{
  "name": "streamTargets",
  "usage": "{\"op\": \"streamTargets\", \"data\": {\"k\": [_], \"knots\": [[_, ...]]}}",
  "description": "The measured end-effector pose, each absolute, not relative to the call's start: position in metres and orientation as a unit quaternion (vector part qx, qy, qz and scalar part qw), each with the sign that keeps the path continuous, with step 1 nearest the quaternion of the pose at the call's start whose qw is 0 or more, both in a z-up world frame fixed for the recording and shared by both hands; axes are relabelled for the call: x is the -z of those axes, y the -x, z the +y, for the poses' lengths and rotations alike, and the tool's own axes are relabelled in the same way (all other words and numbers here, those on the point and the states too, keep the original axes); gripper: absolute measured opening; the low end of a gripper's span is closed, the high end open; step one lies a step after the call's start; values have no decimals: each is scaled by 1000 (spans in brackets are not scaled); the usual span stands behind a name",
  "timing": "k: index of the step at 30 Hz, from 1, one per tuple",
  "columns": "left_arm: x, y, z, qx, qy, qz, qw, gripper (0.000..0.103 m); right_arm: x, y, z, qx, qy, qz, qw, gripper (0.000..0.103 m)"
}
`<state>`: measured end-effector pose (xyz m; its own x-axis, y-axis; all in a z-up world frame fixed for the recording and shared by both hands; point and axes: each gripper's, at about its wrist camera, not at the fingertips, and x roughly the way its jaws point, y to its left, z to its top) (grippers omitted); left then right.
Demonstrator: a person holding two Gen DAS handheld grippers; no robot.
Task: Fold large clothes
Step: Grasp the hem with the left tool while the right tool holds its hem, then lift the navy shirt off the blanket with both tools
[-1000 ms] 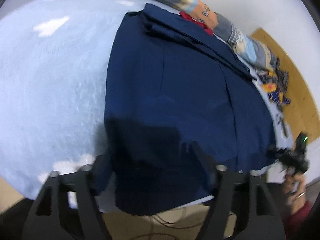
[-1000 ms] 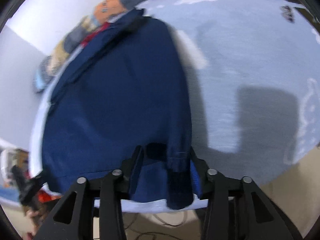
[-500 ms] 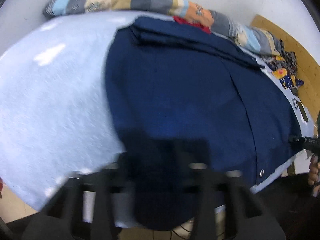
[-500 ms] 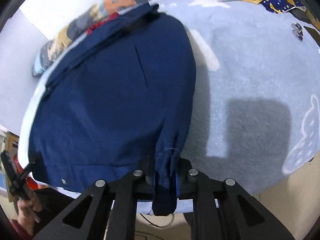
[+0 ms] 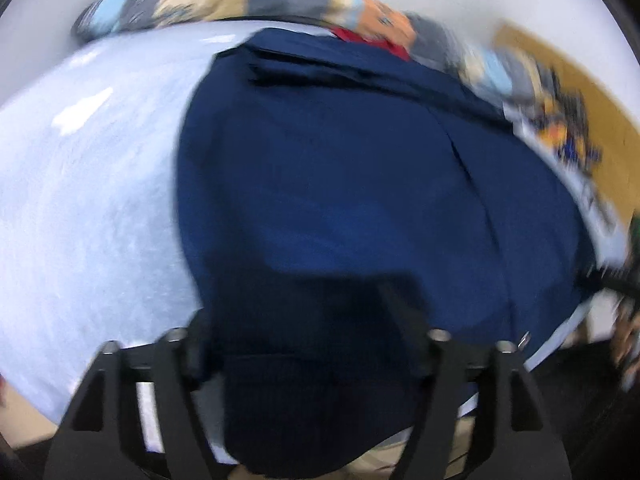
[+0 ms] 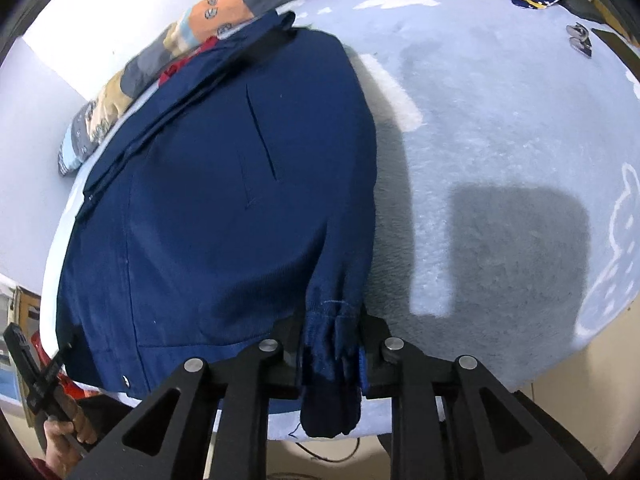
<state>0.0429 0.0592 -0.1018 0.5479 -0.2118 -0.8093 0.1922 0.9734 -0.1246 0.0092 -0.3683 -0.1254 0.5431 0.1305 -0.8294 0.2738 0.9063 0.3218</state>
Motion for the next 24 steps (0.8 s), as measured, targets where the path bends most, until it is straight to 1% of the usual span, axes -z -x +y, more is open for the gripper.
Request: {"op": "streamTargets", "data": {"k": [1,2,6,8,9,10,11,12,13,17,21,24], "knots": [[104,-41,52,111,-10,460,881,85,126,-8,-370,44,-218,472,853,21],[105,-41,49,108,-15,460,881,87,127,-6,-371,46,-222,469,854,21],[105,-44,46,100,-13,460,882,88,126,-3,-370,54,-221,460,858,22],[103,-43,46,94,-21,456,885,81,125,-4,-371,58,-224,466,854,20],[102,-43,46,90,-24,452,887,73,122,-5,-369,56,-214,465,858,17],[99,-42,49,85,-22,446,891,56,120,-4,-366,54,-201,462,862,16],[97,-40,56,77,-15,441,894,38,118,-3,-364,50,-191,459,866,14],[94,-39,62,75,-5,439,895,29,115,-2,-360,43,-184,454,871,13],[92,-40,69,75,9,438,896,23,111,-1,-358,37,-182,447,875,13],[79,-34,80,92,50,428,898,19,95,11,-365,14,-224,414,882,12],[51,-21,90,120,90,390,908,18,74,32,-375,-33,-279,359,890,11],[40,-14,100,131,121,376,909,18,66,41,-373,-66,-301,336,890,11]]}}
